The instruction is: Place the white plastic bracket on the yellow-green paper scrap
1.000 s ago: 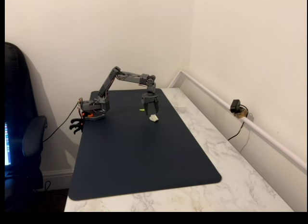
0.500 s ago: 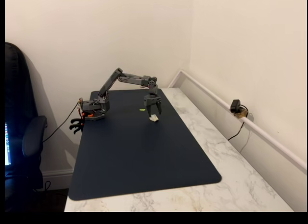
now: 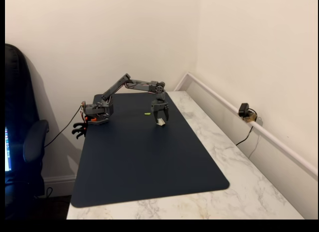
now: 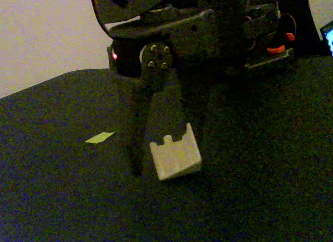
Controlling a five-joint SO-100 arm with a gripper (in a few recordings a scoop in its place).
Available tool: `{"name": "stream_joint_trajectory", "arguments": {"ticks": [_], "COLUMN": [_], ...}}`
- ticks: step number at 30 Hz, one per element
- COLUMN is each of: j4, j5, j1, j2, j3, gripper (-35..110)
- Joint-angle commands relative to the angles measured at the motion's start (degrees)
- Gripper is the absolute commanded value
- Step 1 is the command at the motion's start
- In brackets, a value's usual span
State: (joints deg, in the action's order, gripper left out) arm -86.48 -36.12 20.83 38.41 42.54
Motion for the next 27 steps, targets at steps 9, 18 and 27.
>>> {"name": "stream_joint_trajectory", "arguments": {"ticks": [9, 18, 27], "j4": [-3.6, -8.0, -13.9], "j5": [-0.1, 1.4, 4.0], "j1": [-0.5, -0.9, -1.3], "j2": [-0.4, -3.5, 1.6], "j3": [-8.3, -15.2, -19.6], "gripper": [10, 0, 0]}}
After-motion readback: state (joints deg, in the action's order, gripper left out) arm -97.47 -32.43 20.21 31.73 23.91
